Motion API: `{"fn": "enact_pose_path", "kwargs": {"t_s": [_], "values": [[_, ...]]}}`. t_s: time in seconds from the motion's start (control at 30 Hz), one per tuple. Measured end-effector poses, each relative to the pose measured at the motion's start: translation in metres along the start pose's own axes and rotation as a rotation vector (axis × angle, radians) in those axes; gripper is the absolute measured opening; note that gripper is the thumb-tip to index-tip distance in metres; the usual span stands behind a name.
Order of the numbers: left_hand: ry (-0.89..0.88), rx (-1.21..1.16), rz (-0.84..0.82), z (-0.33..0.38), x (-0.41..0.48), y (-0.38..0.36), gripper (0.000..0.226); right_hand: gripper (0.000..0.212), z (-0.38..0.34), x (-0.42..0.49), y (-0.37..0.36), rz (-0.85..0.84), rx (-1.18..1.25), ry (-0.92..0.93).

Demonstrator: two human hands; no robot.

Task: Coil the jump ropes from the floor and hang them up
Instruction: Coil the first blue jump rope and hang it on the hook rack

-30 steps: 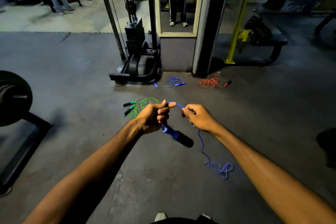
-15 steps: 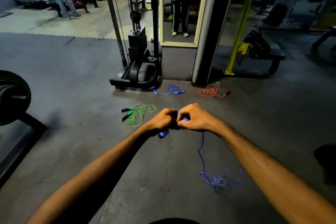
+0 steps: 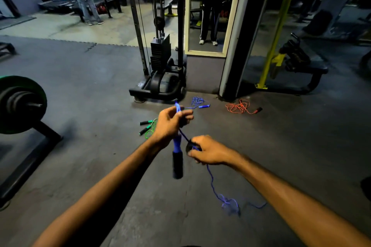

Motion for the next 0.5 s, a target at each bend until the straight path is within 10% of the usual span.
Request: {"fn": "enact_pose_path", "kwargs": {"t_s": [0.1, 0.27, 0.4, 0.5], "values": [[0.192, 0.424, -0.318, -0.009, -0.019, -0.003, 0.031, 0.007, -0.022, -0.002, 0.045, 0.146, -0.150, 0.125], [0.434, -0.062, -0.350, 0.007, -0.027, -0.019, 0.076, 0.016, 0.011, 0.002, 0.065, 0.469, 0.239, 0.078], [0.172, -0.574, -0.160, 0.012, -0.011, -0.018, 0.075, 0.022, 0.030, 0.003, 0.016, 0.132, 0.067, -0.056], [0.199, -0.143, -0.060, 0.005, -0.002, -0.020, 0.063, 0.010, 0.008, -0.006, 0.014, -0.049, -0.117, 0.022]]}}
Point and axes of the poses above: each hand's wrist, its own x-axis towards the middle knuckle, its own y-axis out of the back of the hand, z = x × y, the point moved 2 cm from there along x, towards the middle knuckle, and after that the axes turned 11 degrees about -z, right-handed, at the moved point
